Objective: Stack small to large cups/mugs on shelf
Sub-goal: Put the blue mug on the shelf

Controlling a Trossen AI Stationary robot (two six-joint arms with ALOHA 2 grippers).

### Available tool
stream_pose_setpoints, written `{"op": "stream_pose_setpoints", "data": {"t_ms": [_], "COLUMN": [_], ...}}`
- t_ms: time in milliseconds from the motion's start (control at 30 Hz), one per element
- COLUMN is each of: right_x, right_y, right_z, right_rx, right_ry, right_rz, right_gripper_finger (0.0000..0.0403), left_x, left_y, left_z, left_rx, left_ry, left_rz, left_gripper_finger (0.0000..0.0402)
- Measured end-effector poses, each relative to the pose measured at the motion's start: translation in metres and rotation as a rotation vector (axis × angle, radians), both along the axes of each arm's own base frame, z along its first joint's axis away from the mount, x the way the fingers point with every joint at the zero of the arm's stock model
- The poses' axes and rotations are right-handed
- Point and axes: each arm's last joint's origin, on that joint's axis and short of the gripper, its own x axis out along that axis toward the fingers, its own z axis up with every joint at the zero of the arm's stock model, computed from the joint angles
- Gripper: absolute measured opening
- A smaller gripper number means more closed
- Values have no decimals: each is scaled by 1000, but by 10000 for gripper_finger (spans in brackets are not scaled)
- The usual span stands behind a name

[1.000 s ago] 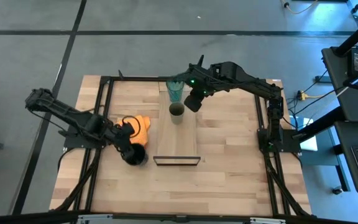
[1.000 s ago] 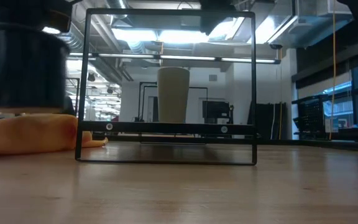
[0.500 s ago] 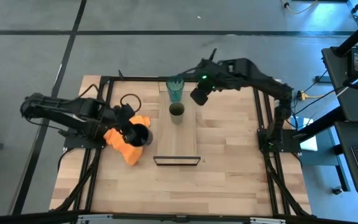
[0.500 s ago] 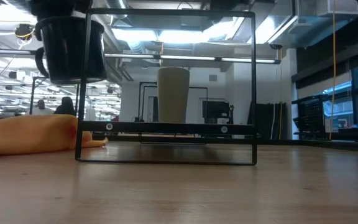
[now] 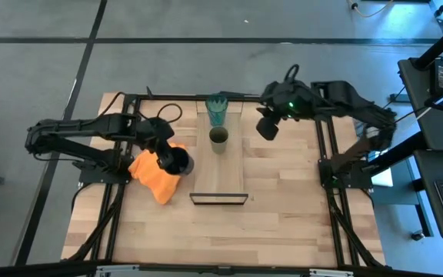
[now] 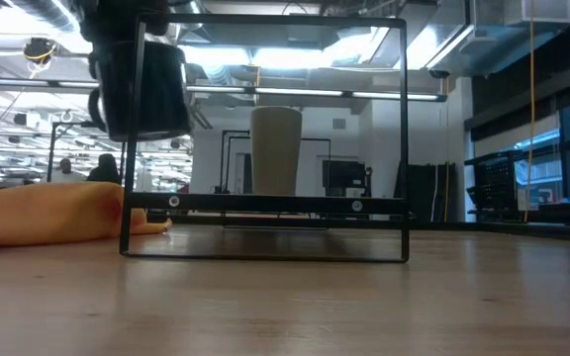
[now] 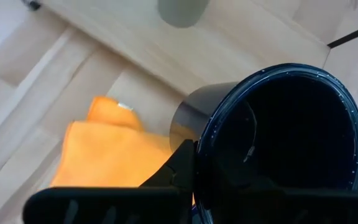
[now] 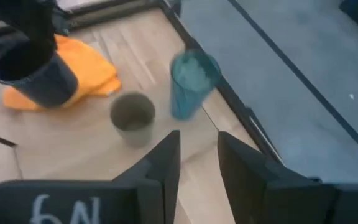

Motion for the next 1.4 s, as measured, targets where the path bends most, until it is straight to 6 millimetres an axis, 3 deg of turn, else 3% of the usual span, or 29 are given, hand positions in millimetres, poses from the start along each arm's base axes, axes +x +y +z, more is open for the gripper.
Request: {"op": "stream_pose_setpoints", "data": {"t_ms": [333, 533, 800, 1200, 1400], "right_x": [-62, -93, -107, -129, -130], "right_y": [9, 6, 6, 6, 6], "right_z": [-43, -74, -108, -144, -154], "right_rx": [43, 90, 153, 220, 229], "right_ry": [-132, -177, -255, -334, -346], "right_rz": [-211, -364, -434, -541, -547], "right_gripper_finger": [109, 109, 109, 109, 109], "left_x": [24, 53, 98, 134, 148], "left_y": [7, 11, 19, 1, -5], "left_z": [-8, 12, 31, 8, -6], "left_rx": [-64, -51, -44, -94, -112], "left_ry": [-30, -63, 3, 84, 98], "left_rz": [-55, -57, -77, -109, -101], "left_gripper_finger": [16, 16, 16, 17, 17]}}
